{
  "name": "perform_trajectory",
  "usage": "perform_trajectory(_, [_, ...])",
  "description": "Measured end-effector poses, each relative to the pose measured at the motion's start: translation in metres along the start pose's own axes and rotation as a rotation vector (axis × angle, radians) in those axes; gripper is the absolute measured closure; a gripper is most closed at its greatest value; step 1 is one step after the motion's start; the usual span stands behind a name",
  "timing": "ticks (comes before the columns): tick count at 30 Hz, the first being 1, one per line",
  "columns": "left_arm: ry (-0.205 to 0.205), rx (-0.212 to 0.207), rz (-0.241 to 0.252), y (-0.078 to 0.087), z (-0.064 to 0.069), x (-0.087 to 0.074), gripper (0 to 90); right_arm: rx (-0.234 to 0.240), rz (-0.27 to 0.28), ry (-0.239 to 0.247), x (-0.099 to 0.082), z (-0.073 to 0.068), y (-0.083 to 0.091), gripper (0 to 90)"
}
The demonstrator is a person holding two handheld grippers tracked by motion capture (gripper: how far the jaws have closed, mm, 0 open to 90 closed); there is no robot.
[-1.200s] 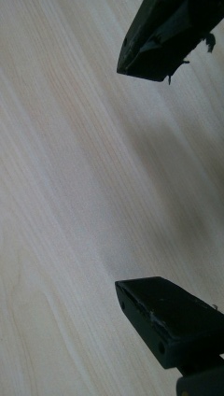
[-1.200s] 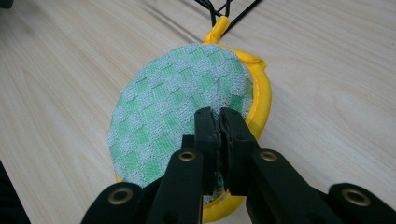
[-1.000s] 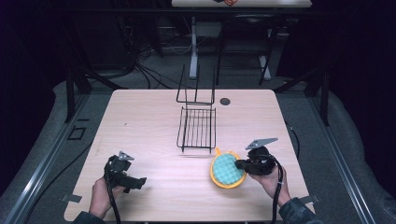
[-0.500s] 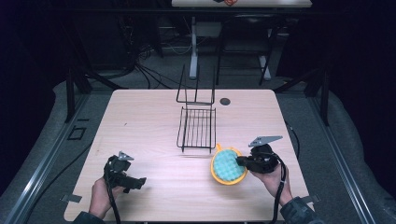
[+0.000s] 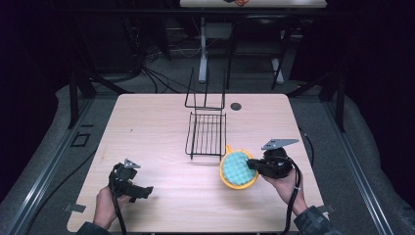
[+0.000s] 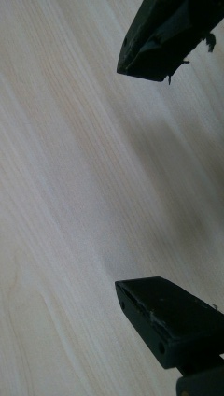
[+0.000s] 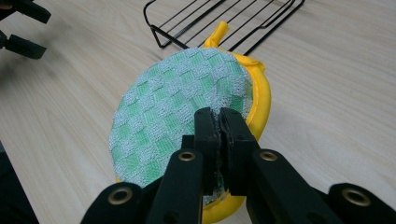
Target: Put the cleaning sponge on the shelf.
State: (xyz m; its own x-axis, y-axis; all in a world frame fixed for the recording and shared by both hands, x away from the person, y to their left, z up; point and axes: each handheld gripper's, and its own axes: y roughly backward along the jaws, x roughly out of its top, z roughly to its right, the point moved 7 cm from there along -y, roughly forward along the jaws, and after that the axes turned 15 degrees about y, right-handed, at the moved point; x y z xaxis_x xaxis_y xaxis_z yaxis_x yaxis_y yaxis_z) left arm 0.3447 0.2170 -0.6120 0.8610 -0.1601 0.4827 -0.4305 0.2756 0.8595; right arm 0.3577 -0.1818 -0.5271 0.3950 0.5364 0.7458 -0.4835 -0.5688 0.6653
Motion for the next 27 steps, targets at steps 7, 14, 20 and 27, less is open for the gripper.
perform_trajectory(7, [-0.003, 0.001, -0.002, 0.000, 0.000, 0.000, 0.0, -0.007, 0.026, 0.003, 0.010, 0.003, 0.004, 86.6])
perform_trajectory(14, [0.003, 0.007, 0.001, 0.001, -0.002, 0.000, 0.0, -0.011, 0.037, -0.001, 0.017, 0.006, 0.003, 86.6])
perform_trajectory(20, [0.004, 0.007, 0.002, 0.001, -0.002, 0.000, 0.0, -0.014, 0.044, 0.006, 0.022, 0.007, 0.000, 86.6])
perform_trajectory(27, [0.005, 0.007, 0.002, 0.001, -0.002, -0.001, 0.0, -0.021, 0.053, 0.013, 0.029, 0.012, -0.003, 86.6])
